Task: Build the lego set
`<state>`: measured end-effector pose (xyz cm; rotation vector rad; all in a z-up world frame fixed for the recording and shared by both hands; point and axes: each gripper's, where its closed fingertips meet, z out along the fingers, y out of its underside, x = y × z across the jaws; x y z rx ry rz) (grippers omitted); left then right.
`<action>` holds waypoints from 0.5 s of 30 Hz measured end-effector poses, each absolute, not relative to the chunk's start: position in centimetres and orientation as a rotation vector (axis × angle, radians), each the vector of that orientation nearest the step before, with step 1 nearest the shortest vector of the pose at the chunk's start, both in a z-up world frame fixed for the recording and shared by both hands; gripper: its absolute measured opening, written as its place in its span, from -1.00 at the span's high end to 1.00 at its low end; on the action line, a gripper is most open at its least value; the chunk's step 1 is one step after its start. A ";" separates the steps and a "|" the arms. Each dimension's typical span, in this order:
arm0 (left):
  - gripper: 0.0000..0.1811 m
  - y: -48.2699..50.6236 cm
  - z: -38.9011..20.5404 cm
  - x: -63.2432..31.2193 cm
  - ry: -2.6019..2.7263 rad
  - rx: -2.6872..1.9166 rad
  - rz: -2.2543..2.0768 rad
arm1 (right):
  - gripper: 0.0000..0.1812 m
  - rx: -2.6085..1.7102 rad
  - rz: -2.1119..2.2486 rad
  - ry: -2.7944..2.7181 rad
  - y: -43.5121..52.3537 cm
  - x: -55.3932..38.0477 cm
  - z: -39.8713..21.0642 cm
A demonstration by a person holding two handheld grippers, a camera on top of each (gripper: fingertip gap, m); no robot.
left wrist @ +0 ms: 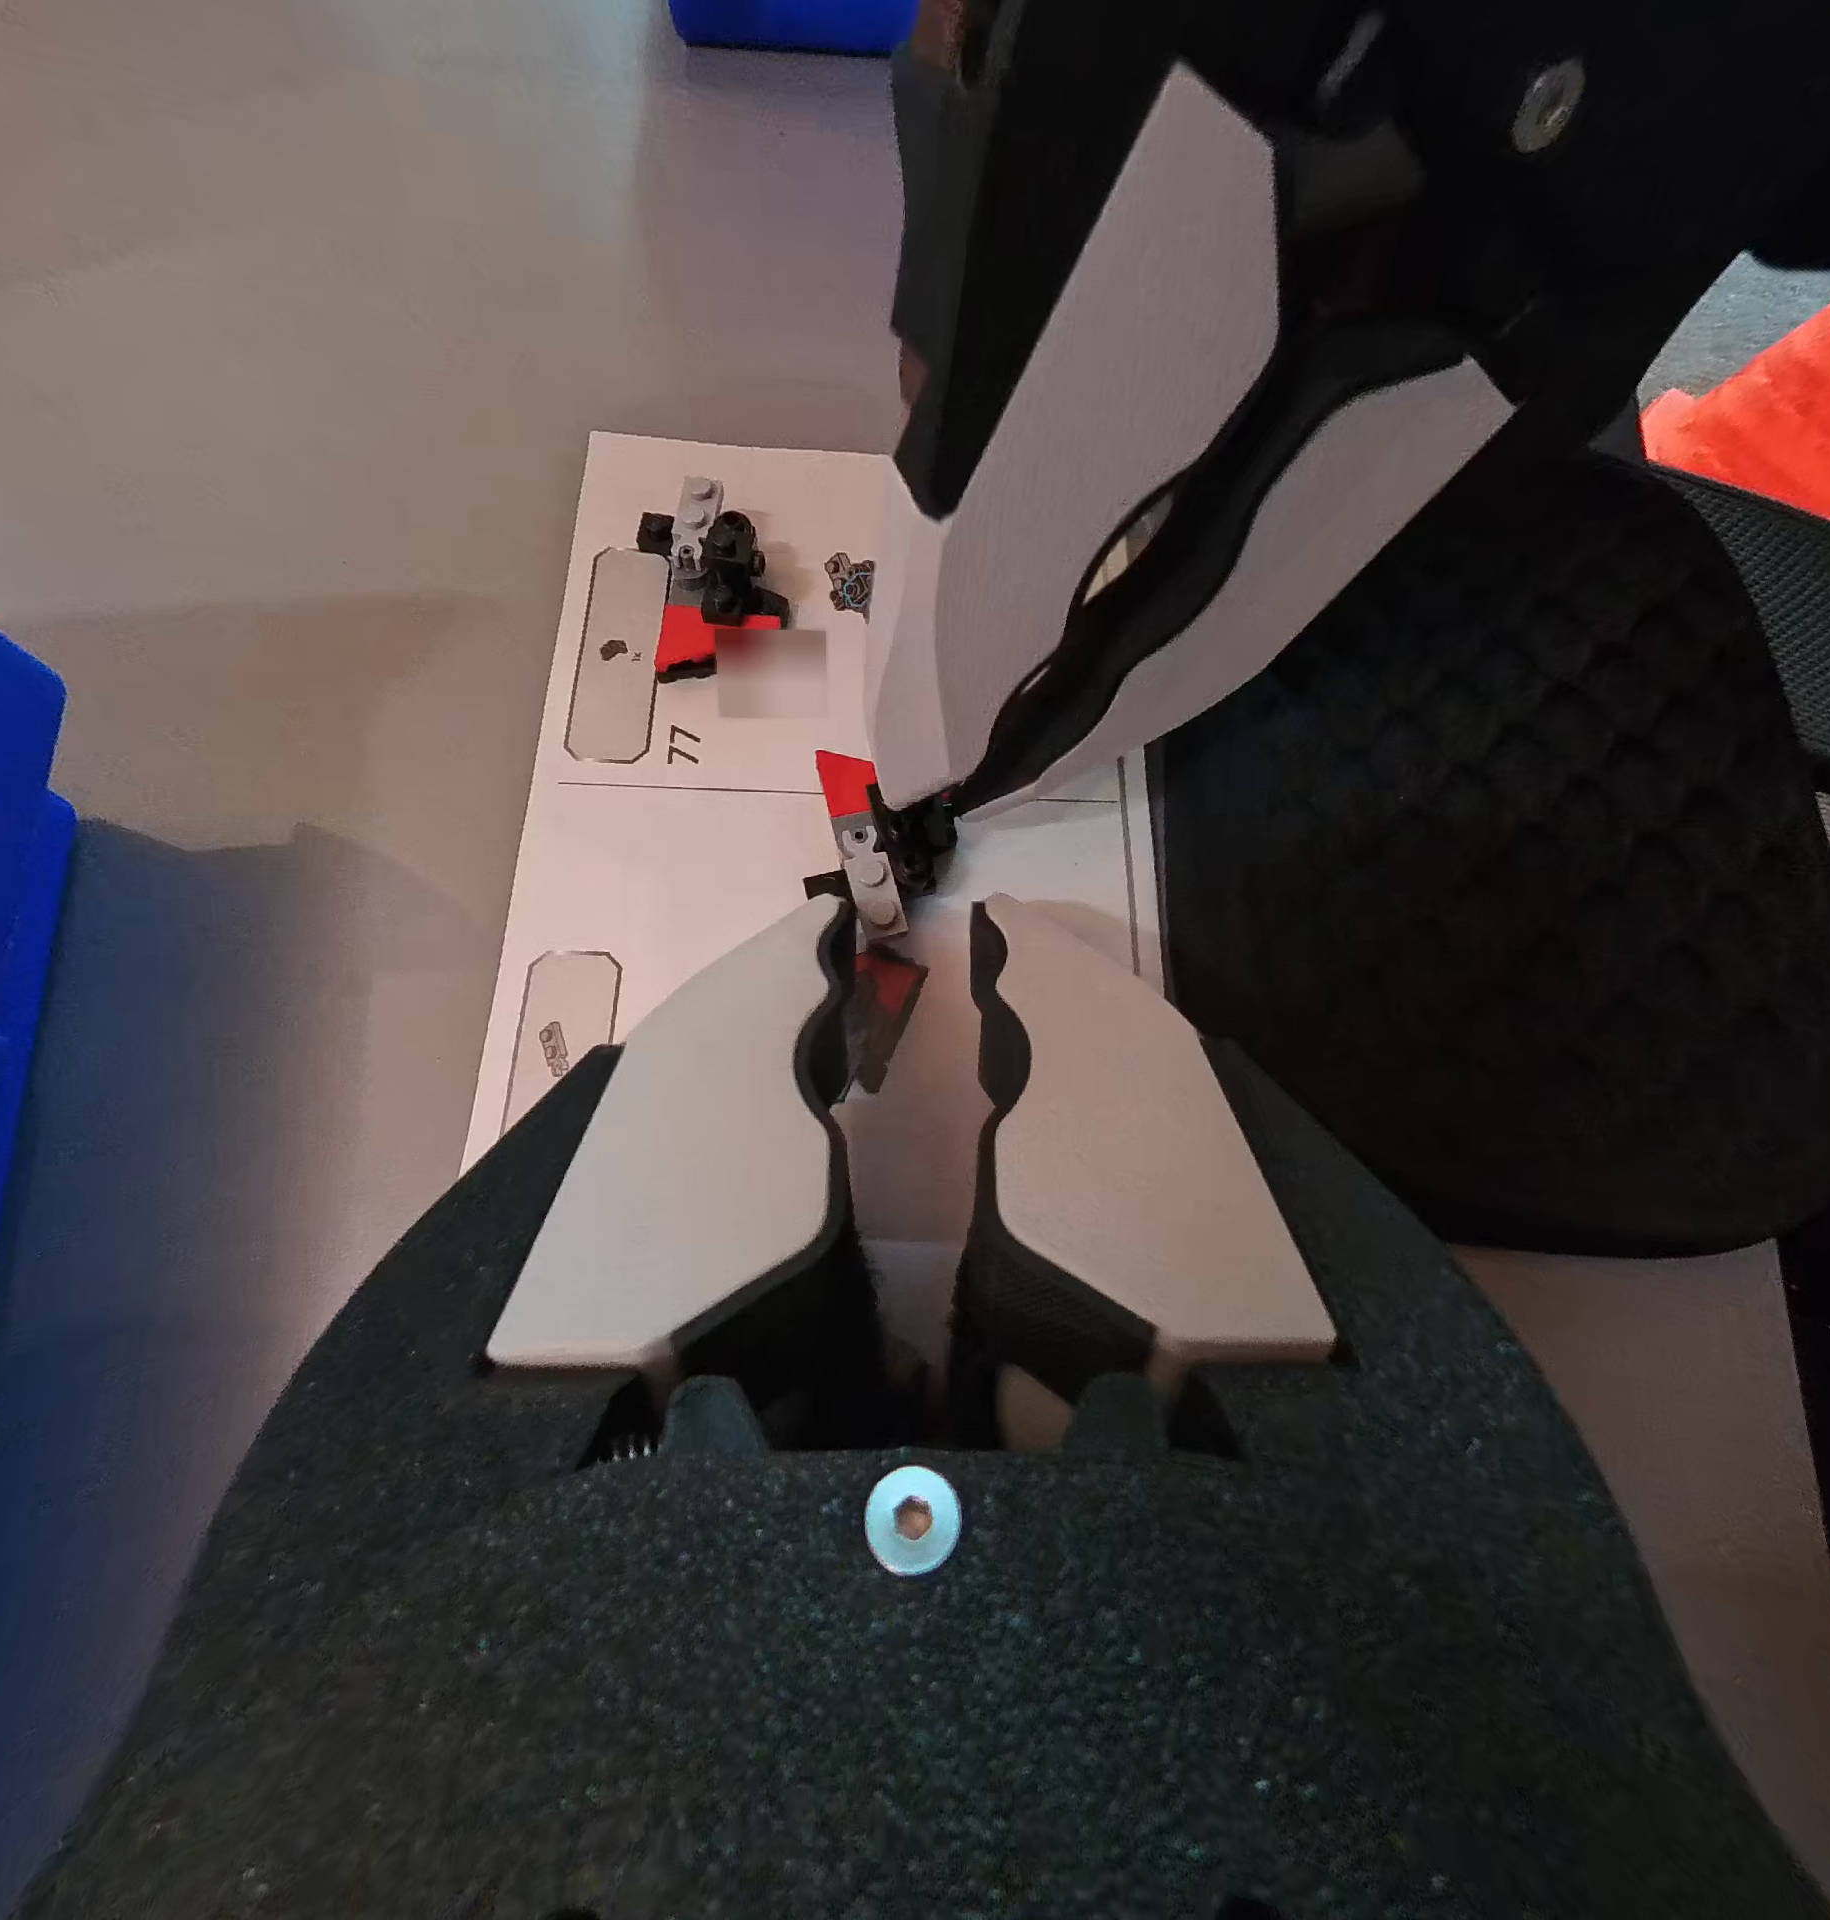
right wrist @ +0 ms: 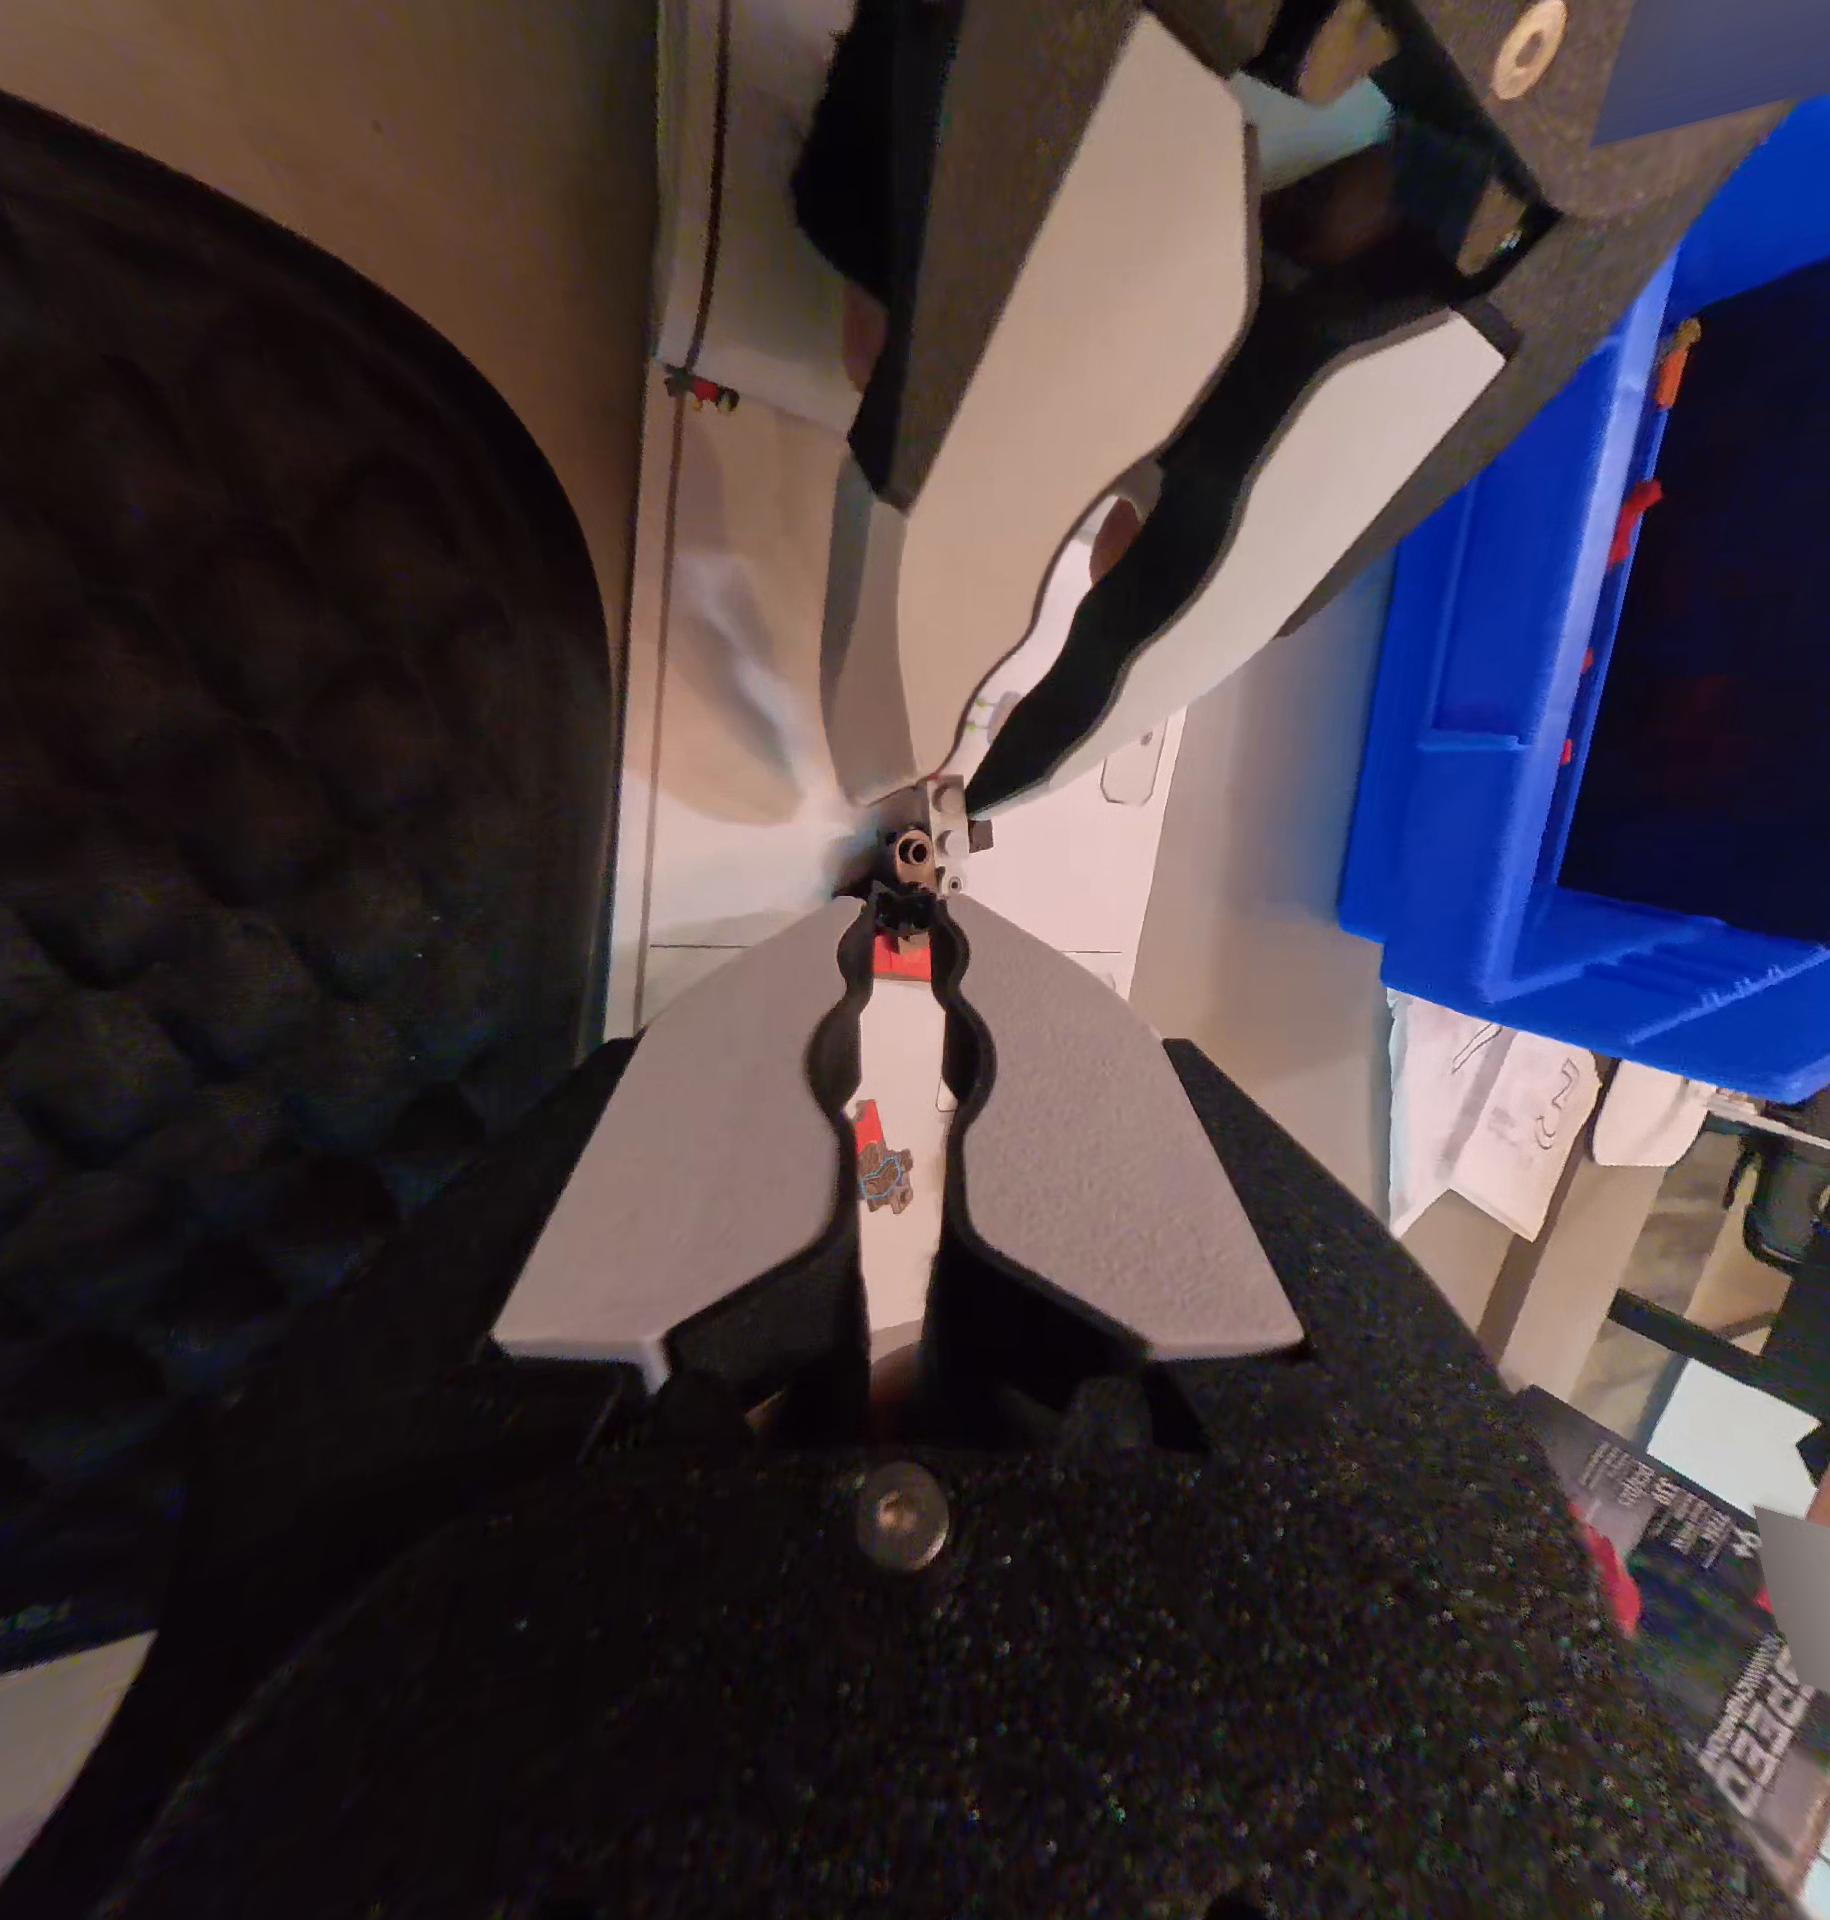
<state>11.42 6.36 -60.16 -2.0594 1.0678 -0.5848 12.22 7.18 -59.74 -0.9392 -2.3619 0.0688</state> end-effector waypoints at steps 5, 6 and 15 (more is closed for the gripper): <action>0.82 6.5 -60.2 11.5 1.068 -2.060 -0.583 | 0.88 -0.910 0.022 -2.396 7.3 12.3 -59.8; 0.83 6.5 -60.2 11.5 1.068 -2.061 -0.584 | 0.88 -0.902 0.010 -2.403 7.4 12.3 -59.8; 0.82 6.2 -59.6 11.3 1.079 -2.043 -0.616 | 0.89 -0.720 -0.039 -2.479 7.6 12.4 -59.2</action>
